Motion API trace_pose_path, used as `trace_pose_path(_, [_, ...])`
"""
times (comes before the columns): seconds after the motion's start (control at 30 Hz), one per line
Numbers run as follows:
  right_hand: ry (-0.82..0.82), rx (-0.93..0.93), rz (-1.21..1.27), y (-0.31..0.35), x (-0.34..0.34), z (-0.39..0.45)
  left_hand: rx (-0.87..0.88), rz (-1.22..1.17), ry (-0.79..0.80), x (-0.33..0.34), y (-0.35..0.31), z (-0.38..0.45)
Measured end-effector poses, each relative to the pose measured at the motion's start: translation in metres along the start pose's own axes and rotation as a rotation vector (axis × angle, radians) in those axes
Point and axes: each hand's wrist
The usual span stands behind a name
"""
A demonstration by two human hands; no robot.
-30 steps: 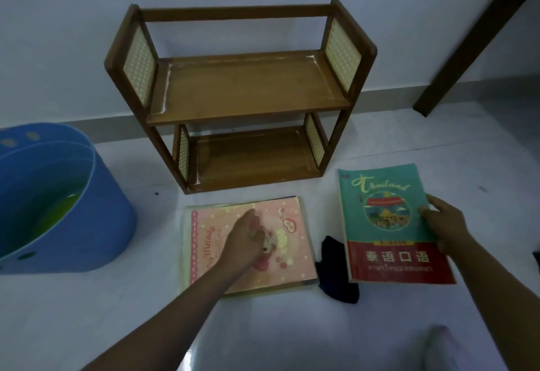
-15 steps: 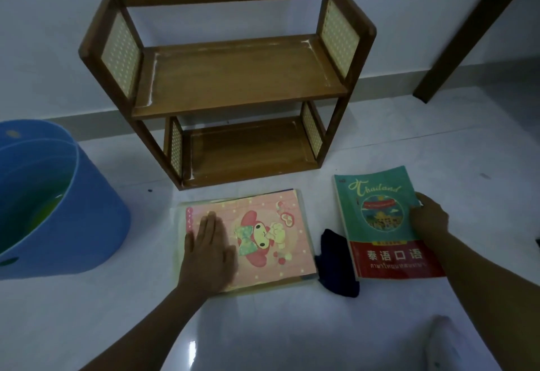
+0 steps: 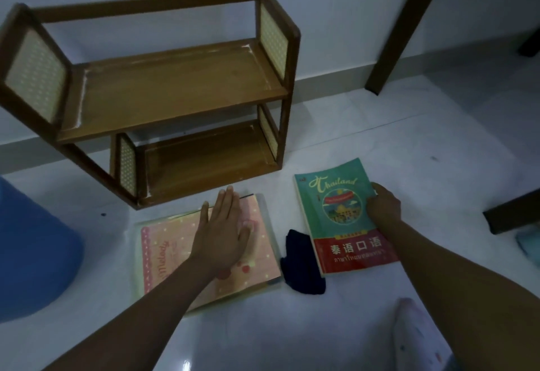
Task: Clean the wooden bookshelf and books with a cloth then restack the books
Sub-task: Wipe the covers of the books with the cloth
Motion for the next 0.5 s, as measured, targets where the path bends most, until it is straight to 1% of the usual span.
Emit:
trace_pose_path(0.13, [0.013, -0.022, -0.012, -0.004, 0.003, 0.004, 0.028, 0.023, 0.003, 0.004, -0.007, 0.003])
trace_pose_path(0.23, [0.015, -0.015, -0.038, -0.009, 0.007, 0.007, 0.013, 0.024, 0.023, 0.010, -0.006, -0.003])
trace_pose_path(0.3, [0.023, 0.011, -0.095, -0.010, 0.012, 0.012, 0.002, 0.049, 0.047, 0.013, -0.002, -0.006])
trace_pose_path(0.37, [-0.027, 0.033, -0.185, -0.003, 0.018, 0.009, -0.013, 0.054, 0.065, 0.014, 0.004, -0.010])
trace_pose_path(0.4, [-0.057, -0.016, -0.170, 0.002, 0.022, 0.001, -0.025, 0.035, 0.066, 0.015, 0.008, -0.014])
trace_pose_path(0.43, [-0.040, -0.095, -0.111, 0.007, 0.026, -0.011, -0.039, 0.007, 0.056, 0.015, 0.012, -0.018])
trace_pose_path(0.47, [0.015, -0.225, -0.068, 0.010, 0.033, -0.027, -0.056, -0.020, 0.033, 0.015, 0.018, -0.026])
trace_pose_path(0.5, [0.118, -0.365, -0.117, 0.009, 0.042, -0.048, -0.074, -0.048, 0.011, 0.016, 0.024, -0.034])
Point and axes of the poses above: each hand's wrist, its own z-axis towards the middle knuckle, its own x-axis out of the palm, y = z × x, and after that the axes turned 11 degrees about x, right-handed
